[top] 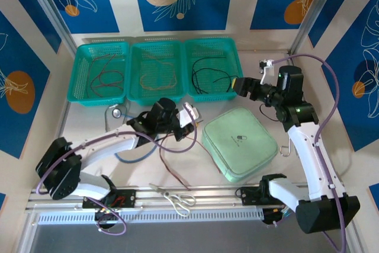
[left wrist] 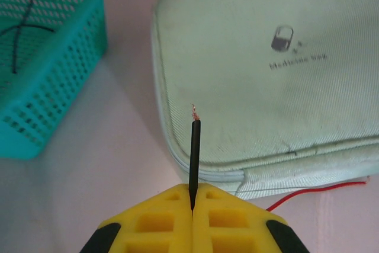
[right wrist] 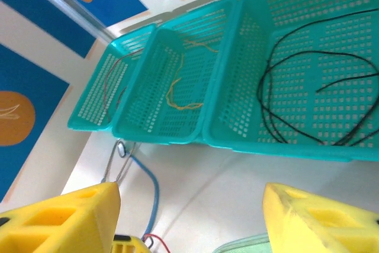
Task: Untangle the cables
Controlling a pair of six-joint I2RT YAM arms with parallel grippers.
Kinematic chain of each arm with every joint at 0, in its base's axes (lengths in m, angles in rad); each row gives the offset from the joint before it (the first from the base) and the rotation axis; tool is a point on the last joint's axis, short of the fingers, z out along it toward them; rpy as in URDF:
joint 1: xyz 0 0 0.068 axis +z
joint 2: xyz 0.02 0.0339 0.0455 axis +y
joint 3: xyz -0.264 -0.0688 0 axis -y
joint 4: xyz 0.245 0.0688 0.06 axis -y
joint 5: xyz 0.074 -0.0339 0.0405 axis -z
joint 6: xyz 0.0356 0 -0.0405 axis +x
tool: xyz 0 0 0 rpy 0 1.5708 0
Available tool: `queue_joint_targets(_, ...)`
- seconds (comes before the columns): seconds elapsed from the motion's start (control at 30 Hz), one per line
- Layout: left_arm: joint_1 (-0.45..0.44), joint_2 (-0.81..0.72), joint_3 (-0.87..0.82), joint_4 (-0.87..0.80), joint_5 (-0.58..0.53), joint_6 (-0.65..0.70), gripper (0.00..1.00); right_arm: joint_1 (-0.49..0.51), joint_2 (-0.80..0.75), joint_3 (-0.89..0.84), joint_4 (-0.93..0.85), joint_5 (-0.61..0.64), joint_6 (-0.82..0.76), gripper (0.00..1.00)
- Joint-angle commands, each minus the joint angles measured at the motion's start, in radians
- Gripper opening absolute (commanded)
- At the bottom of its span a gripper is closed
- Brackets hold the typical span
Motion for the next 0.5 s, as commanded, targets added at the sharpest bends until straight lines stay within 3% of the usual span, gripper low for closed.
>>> queue_joint_targets(0.0,0.028,-0.032,0.112,-0.211,-0.020,0.008,0.00,0.030,0.003,-0.041,0.136,-0.093,0.032,0.65)
queue_joint_targets(0.33,0.161,-0.020,0.405,-0.379,0.045,-0.048,0.00,0.100,-0.008,-0.194,0.532,-0.292,-0.045,0.69)
queue_joint_targets(0.47,0.192,0.002,0.522,-0.456,0.067,-0.048,0.00,0.141,0.036,-0.187,0.595,-0.341,-0.141,0.70)
